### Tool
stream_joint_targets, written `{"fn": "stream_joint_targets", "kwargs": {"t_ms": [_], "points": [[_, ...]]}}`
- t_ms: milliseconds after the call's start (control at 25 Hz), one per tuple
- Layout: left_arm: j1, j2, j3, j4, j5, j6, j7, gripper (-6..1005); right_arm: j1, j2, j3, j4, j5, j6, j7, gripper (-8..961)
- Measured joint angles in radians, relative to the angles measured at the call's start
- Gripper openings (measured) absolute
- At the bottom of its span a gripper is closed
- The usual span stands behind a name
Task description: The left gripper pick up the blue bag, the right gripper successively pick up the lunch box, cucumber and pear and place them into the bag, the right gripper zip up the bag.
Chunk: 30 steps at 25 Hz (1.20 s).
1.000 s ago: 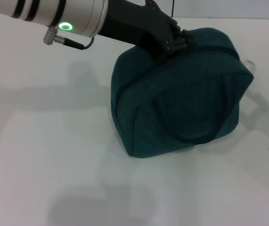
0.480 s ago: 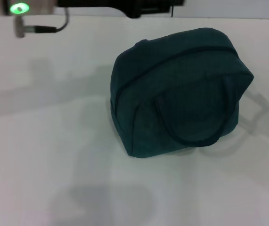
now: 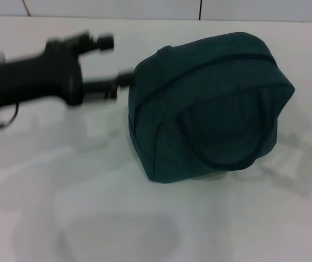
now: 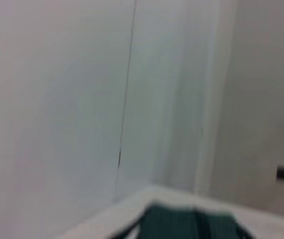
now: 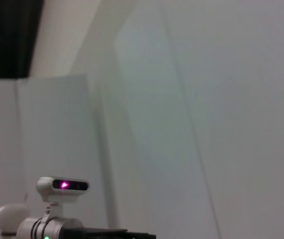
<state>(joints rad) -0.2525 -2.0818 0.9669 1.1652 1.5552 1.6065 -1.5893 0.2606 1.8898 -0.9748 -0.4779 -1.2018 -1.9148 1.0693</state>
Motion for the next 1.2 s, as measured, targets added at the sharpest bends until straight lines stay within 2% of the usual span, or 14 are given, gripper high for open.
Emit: {"fn": "stream_joint_targets", "kwargs": {"t_ms": [120, 240, 440, 600, 720, 960, 1200], "points": [[0.073, -0.004, 0.004, -0.045, 0.025, 0.023, 0.112, 870, -0.023, 0.012, -0.001, -0.023, -0.085, -0.007, -0.056, 822], [0.119, -0.005, 0.005, -0.105, 0.026, 0.060, 0.219, 890, -0.037, 0.022, 0.000, -0.017, -0.149, -0.004, -0.095, 822], [0.152, -0.006, 0.004, -0.275, 0.031, 0.094, 0.435, 890, -0.061, 0.044, -0.001, 0.034, -0.214, 0.054, -0.164, 821], [0.132, -0.002, -0.002, -0.424, 0.052, 0.086, 0.542, 890, -0.063, 0.058, -0.001, 0.081, -0.286, 0.114, -0.205, 821], [0.114, -0.002, -0.006, -0.490, 0.087, 0.078, 0.597, 890, -0.064, 0.064, -0.002, 0.120, -0.319, 0.154, -0.246, 821], [0.086, -0.003, -0.002, -0.549, 0.157, 0.043, 0.613, 890, -0.077, 0.066, -0.007, 0.145, -0.326, 0.197, -0.285, 822], [0.079, -0.003, -0.001, -0.557, 0.164, 0.041, 0.614, 890, -0.075, 0.066, -0.008, 0.145, -0.348, 0.201, -0.287, 821]]}}
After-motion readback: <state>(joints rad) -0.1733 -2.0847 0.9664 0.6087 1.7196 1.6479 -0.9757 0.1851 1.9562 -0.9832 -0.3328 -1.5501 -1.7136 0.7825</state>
